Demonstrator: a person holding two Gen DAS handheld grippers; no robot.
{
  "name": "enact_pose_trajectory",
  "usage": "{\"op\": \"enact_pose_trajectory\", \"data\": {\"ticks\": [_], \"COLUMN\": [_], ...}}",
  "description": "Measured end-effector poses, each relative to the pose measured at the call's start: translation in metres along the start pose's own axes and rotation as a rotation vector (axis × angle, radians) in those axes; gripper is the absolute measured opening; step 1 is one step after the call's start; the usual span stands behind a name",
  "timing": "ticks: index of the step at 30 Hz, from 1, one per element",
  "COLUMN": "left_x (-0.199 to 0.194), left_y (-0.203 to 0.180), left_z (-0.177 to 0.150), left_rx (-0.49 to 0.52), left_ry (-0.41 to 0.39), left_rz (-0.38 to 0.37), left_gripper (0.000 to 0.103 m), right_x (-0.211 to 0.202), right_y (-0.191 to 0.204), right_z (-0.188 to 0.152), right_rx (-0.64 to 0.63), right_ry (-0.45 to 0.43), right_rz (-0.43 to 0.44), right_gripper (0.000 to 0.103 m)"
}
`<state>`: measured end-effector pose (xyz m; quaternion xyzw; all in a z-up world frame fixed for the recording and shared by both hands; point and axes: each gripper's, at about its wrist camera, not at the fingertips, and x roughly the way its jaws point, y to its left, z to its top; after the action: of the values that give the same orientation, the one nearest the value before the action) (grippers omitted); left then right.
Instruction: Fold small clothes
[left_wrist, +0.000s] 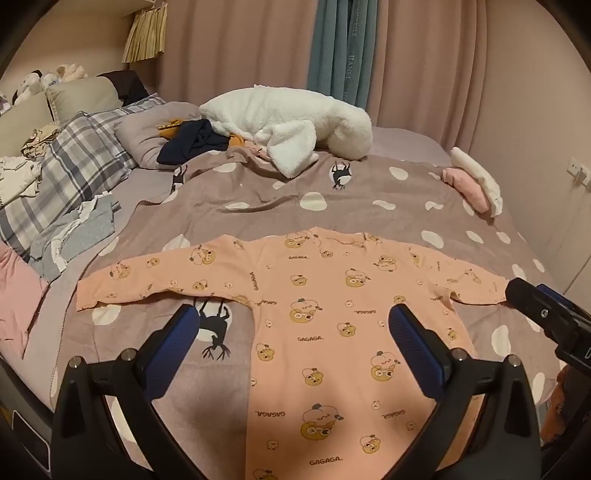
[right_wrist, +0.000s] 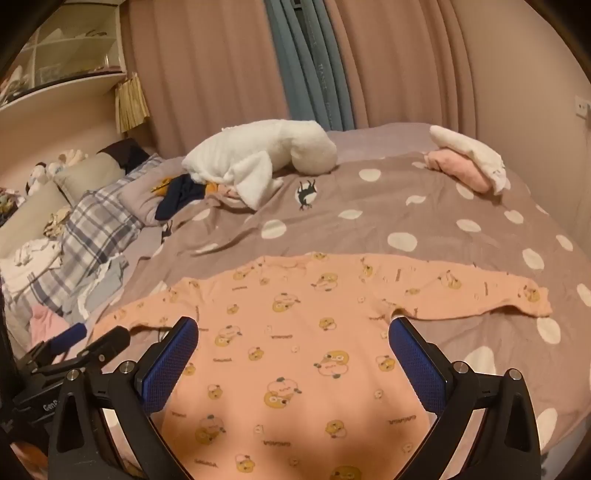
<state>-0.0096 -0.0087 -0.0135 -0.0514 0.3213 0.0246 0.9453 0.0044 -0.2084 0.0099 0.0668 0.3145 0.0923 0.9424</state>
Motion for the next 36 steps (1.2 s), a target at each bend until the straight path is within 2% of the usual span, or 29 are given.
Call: {"op": "enact_pose_trajectory", "data": {"ticks": [8, 16, 36], "left_x": [0.002, 0.005, 0.005], "left_y": [0.005, 0.008, 0.003], "left_z": [-0.003, -0.006, -0.01], "left_rx": [-0.021, -0.031, -0.017], "left_ry": [0.029, 0.044, 0.068], "left_rz": [-0.01, -0.021, -0.053], "left_gripper": [0.103, 0.103, 0.103], "right_x": [0.003, 0.004, 0.006], "right_y": [-0.002, 0.001, 0.002], "right_z": [-0.004, -0.005, -0.01], "right_rx": [0.013, -0.009, -0.005], "right_ry": [0.02, 0.017, 0.033], "right_rz": [0.007, -0.028, -0.033], "right_gripper": [0.103, 0.103, 0.103]}}
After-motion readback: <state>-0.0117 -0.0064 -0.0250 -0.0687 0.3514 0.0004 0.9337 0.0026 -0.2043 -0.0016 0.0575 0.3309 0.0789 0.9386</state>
